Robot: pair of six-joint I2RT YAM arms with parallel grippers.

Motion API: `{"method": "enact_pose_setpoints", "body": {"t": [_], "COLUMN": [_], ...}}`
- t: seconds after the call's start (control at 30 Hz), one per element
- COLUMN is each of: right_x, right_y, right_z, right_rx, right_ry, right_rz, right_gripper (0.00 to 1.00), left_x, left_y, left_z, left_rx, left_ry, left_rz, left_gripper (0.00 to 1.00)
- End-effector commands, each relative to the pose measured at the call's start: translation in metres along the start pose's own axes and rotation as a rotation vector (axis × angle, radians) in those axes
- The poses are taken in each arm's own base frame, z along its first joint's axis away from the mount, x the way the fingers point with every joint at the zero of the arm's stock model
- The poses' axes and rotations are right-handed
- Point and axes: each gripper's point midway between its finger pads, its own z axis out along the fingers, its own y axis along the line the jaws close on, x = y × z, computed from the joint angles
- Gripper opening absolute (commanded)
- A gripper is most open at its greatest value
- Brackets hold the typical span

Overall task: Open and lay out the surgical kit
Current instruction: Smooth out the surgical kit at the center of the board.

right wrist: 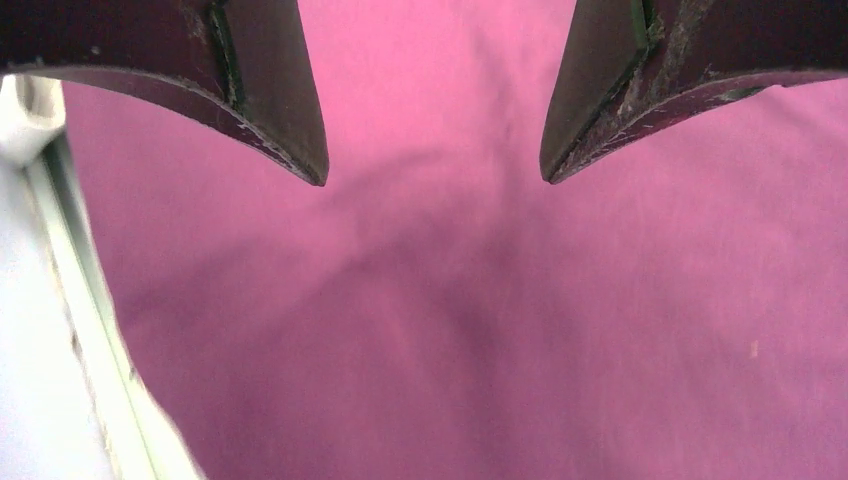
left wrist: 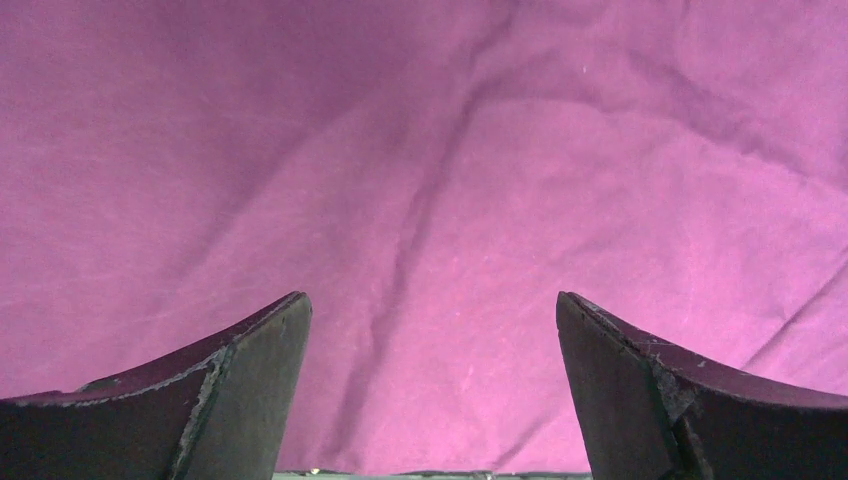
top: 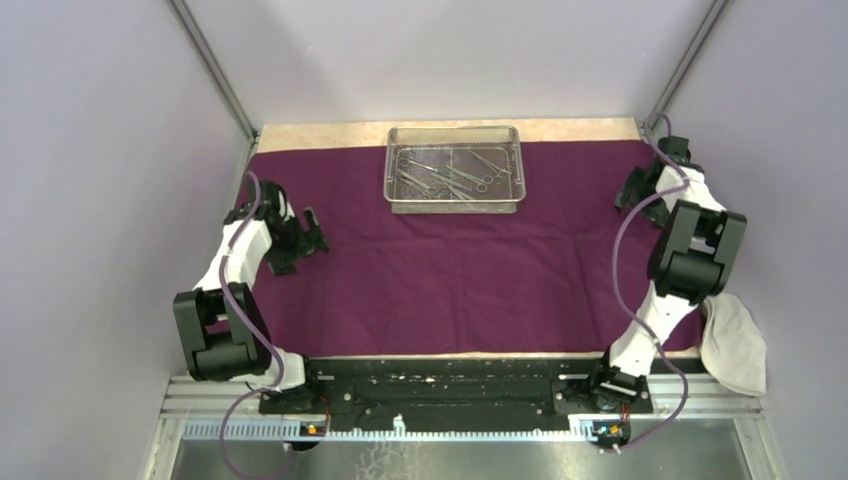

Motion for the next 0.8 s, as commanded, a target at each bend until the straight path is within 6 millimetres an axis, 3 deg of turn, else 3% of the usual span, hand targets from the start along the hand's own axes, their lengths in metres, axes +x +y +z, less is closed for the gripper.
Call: {"method": "enact_pose_setpoints", "body": {"t": [0.0,0.17,0.37,0.53,0.77], "right_x": [0.01,0.054,0.102,0.118,0.125], "right_y": [0.002,-0.02,-0.055,-0.087,-0.106], "right_z": [-0.052,-0.062,-0.051,-0.041,-0.027], "right_rx": [-0.058,-0.047,0.015,0.087,0.153], "right_ry": [-0.068,-0.059,-0.001,0.009,0.062], "right_rz": [0.078,0.106,0.146,0.186,0.216], "right_gripper": [0.78,0.78,0.78,0.78,0.78], "left_x": [0.021,0.027,0.04,0.04,0.047], "left_y": [-0.01,0.006,0.022,0.037,0.05], "left_z": [0.004,0.015,0.027,0.028,0.039], "left_rx": [0.049,-0.022,-0.088,-0.168,-0.209], "left_ry": [0.048,0.071,0.119,0.111,0.17], "left_rz": [-0.025,-0.009,-0.027,-0.046,-0.081], "left_gripper": [0.99,0.99,0.99,0.99,0.99]}}
